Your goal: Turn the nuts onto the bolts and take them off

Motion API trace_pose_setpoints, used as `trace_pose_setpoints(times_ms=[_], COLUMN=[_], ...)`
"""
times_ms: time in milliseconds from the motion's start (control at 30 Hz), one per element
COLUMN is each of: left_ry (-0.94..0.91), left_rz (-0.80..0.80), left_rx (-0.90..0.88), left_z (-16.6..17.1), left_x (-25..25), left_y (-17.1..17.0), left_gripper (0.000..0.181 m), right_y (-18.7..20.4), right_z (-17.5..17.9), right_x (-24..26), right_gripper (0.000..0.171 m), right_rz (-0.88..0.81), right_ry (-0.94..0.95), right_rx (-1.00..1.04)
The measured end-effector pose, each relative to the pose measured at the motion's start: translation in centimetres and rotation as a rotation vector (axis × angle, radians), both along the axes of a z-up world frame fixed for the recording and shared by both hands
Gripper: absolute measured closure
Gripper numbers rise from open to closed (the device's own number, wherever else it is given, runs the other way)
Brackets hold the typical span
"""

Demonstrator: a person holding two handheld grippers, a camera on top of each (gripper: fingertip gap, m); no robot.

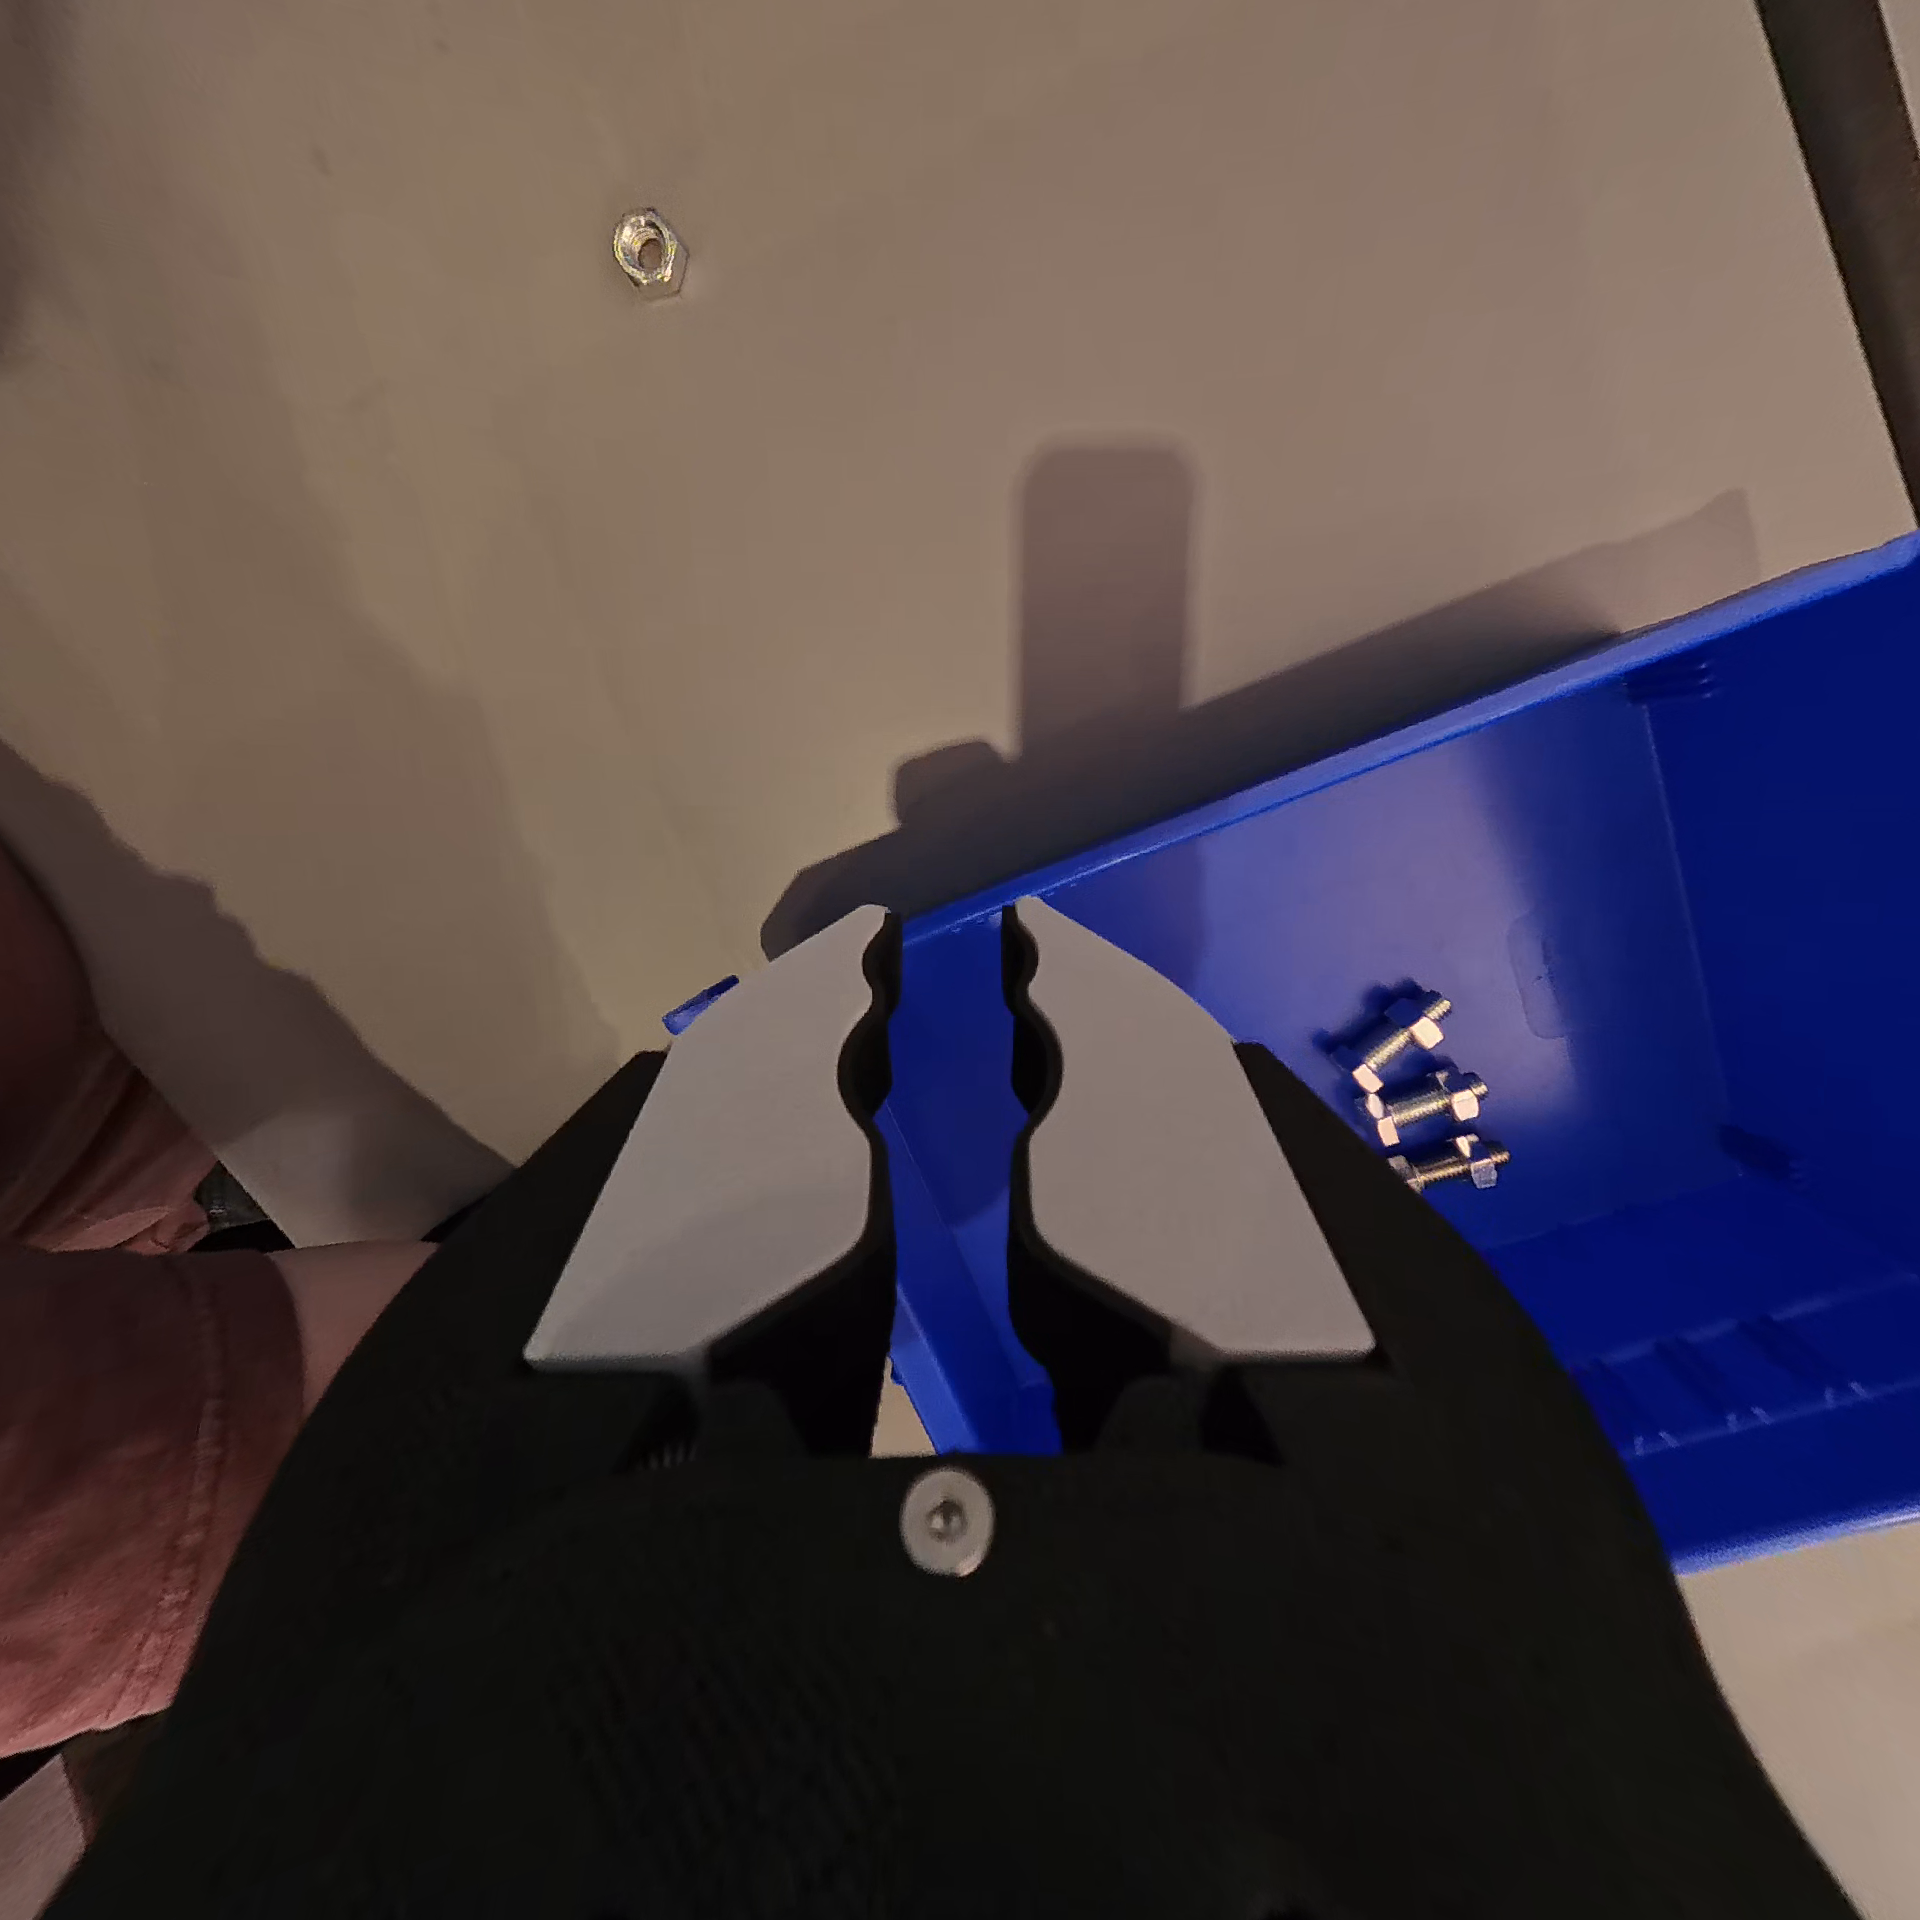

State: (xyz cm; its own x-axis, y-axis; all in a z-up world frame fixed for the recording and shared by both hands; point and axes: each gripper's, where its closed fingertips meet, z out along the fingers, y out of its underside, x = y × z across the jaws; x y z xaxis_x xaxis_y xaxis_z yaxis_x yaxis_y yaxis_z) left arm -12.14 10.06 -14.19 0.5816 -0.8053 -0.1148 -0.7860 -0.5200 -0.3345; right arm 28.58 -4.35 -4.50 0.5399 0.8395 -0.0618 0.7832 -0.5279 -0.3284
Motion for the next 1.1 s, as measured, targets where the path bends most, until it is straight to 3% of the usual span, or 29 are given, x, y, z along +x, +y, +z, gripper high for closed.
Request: trace_pose_setpoints(times_ms=[300,367,567,667,700,767,867,1100], left_ry=[0.007,0.048,0.120,0.029,-0.013,-0.089,-0.167,-0.263], left_rz=[0.029,0.009,-0.023,0.021,0.051,0.116,0.200,0.328], left_rx=[-0.022,-0.010,0.014,-0.024,-0.035,-0.052,-0.089,-0.178], left_z=[-1.2,-1.2,-0.3,0.6,0.9,1.4,1.6,1.4], left_x=[0.0,-0.5,-3.2,-3.5,-3.4,-2.6,-1.3,0.1], left_y=[0.3,0.1,-0.7,-0.9,-0.8,-0.3,0.2,0.7], left_gripper=[0.169,0.181,0.181,0.181,0.181,0.160,0.151,0.148], right_y=[-0.2,-0.3,-0.4,-0.3,-0.3,-0.3,-0.5,-0.5], right_z=[0.6,0.6,0.7,0.8,0.8,0.8,0.8,1.1], right_x=[0.4,0.5,0.5,0.5,0.4,0.3,0.4,0.7], right_gripper=[0.152,0.152,0.152,0.152,0.152,0.152,0.152,0.153], right_rz=[-0.002,0.001,0.010,0.011,0.010,0.011,0.012,0.007], right_ry=[0.021,0.017,0.024,0.025,0.029,0.032,0.026,0.031], right_rx=[0.023,0.020,0.022,0.026,0.027,0.025,0.020,0.031])
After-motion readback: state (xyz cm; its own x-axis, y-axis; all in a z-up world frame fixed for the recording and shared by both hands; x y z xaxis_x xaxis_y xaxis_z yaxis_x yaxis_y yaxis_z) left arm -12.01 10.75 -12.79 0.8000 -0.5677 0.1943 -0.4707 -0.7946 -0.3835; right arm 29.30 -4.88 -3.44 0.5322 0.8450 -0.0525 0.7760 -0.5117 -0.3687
